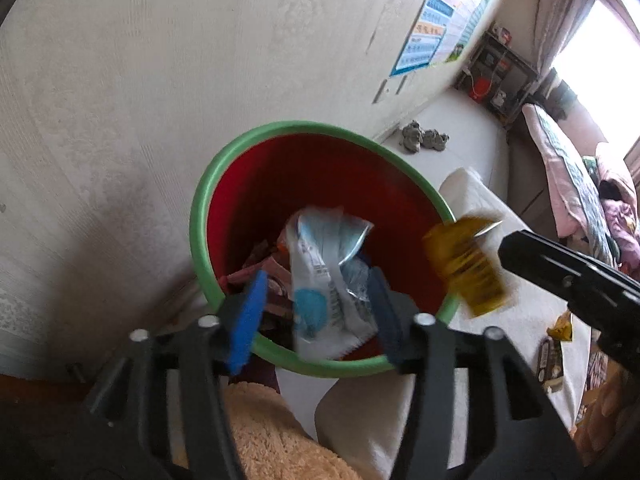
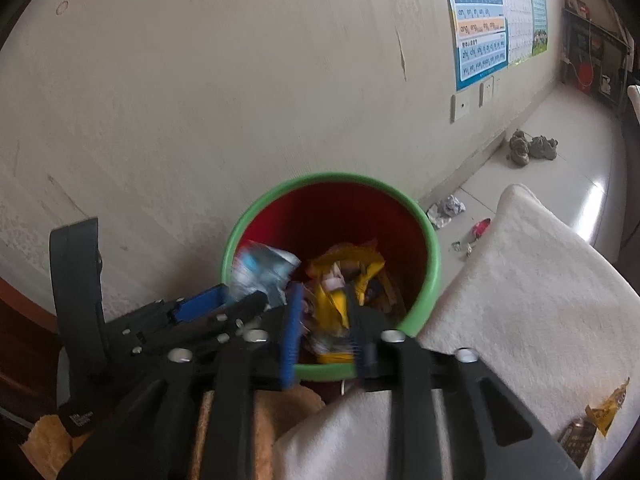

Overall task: Collect trash
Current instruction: 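Grasp the dark brown box with the left gripper while the right gripper grasps a gold wrapper, then lift the brown box with the left gripper while the right gripper regrasps the gold wrapper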

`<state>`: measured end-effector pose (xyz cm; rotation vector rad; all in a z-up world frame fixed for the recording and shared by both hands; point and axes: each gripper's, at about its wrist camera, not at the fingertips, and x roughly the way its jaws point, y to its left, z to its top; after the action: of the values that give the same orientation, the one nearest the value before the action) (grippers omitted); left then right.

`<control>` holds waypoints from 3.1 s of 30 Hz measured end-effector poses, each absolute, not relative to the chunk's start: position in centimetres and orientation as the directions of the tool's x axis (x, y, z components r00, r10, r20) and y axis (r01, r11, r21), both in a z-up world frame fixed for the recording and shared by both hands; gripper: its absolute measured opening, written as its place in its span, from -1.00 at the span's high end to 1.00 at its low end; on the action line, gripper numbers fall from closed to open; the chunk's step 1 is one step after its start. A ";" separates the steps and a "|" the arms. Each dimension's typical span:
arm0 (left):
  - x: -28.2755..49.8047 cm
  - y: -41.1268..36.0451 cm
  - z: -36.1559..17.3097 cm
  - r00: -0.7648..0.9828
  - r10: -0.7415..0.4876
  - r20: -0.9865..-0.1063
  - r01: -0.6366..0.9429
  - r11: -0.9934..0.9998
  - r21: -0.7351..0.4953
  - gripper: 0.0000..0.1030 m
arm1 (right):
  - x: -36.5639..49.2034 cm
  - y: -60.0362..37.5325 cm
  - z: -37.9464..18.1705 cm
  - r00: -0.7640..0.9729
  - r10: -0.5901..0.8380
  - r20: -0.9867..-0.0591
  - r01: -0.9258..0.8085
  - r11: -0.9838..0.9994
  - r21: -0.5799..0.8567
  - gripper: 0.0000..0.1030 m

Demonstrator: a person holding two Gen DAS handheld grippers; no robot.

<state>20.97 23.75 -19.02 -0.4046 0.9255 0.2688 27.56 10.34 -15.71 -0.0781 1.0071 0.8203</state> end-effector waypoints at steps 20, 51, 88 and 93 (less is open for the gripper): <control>19.1 16.0 -20.1 0.512 -0.042 -0.858 -0.286 0.933 -0.217 -0.14 | 32.2 -18.4 -22.6 0.410 0.177 -0.895 0.043 0.976 0.213 -0.19; 27.3 -11.5 -24.1 0.281 -0.231 -0.931 0.163 0.968 -0.191 0.00 | 17.7 -25.4 -23.3 0.362 0.384 -0.850 -0.118 0.923 0.366 0.52; 22.2 -4.8 -24.1 0.306 -0.187 -0.934 0.062 0.982 -0.177 -0.49 | 15.7 -24.9 -23.4 0.272 0.474 -0.837 -0.081 0.878 0.471 -0.17; 22.3 -5.0 -24.7 0.272 -0.218 -0.937 0.073 0.976 -0.206 -0.11 | 15.5 -25.1 -23.6 0.258 0.459 -0.850 -0.067 0.886 0.458 -0.17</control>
<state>22.29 -4.97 -24.67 -0.1304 1.2810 -0.1970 15.49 -25.13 -23.56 0.3624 1.2661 0.3670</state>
